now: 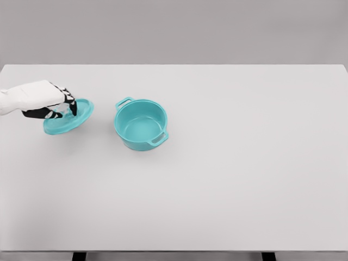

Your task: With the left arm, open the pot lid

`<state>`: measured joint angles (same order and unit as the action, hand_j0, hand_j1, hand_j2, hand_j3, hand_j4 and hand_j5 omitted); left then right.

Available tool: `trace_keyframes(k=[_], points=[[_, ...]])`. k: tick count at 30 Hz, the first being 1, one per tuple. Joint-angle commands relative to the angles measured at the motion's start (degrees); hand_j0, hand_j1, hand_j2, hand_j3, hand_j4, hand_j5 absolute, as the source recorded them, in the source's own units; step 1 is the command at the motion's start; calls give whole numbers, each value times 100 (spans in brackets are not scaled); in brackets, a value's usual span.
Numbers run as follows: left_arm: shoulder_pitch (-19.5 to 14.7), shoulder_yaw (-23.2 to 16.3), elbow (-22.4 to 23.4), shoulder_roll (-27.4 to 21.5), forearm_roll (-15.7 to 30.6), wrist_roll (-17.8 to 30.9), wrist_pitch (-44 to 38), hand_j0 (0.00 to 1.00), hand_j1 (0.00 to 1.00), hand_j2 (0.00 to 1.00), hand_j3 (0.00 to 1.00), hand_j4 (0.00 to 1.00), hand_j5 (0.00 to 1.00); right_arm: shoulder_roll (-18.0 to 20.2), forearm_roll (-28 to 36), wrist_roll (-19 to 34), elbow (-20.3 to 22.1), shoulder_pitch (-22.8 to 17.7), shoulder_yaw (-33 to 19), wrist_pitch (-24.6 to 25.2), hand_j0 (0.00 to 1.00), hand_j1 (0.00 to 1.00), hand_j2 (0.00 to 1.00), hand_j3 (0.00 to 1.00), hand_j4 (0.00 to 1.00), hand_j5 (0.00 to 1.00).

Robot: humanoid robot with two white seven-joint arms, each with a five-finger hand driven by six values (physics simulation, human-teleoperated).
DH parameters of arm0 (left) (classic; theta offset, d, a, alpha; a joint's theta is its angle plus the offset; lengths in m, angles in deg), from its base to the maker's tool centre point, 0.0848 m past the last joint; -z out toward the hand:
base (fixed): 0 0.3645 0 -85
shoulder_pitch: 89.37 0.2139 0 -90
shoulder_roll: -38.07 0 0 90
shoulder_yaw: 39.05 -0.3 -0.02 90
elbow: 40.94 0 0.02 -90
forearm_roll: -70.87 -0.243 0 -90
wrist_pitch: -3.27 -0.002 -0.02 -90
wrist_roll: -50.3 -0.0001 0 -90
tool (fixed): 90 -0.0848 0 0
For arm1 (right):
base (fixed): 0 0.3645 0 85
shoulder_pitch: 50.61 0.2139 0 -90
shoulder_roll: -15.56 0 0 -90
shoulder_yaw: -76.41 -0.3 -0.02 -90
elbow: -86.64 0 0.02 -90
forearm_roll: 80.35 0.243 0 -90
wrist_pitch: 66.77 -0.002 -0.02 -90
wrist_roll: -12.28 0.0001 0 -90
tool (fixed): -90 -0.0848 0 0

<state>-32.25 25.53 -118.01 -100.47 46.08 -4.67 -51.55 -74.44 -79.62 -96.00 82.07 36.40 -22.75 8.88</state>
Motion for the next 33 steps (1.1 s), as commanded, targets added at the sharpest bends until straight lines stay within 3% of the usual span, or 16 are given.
trace_keyframes(k=[1,23,28,31,33], points=[[0,3,87,-24,0,-3,-17,49,49,49,49,49,49,0,-2,0,0,0,1,3,100,100,100,100,100,100],[220,11,210,-191,-44,-3,-17,50,50,50,50,50,50,0,7,0,0,0,1,-6,100,100,100,100,100,100],[220,11,254,-191,-88,-3,-17,59,59,59,59,59,59,0,7,0,0,0,1,3,100,100,100,100,100,100],[220,11,254,-182,-167,-3,-17,74,74,74,74,74,74,0,7,0,0,0,1,-6,100,100,100,100,100,100],[220,11,307,-173,-167,-3,-17,78,78,78,78,78,78,0,-2,0,0,0,-7,3,100,100,100,100,100,100]])
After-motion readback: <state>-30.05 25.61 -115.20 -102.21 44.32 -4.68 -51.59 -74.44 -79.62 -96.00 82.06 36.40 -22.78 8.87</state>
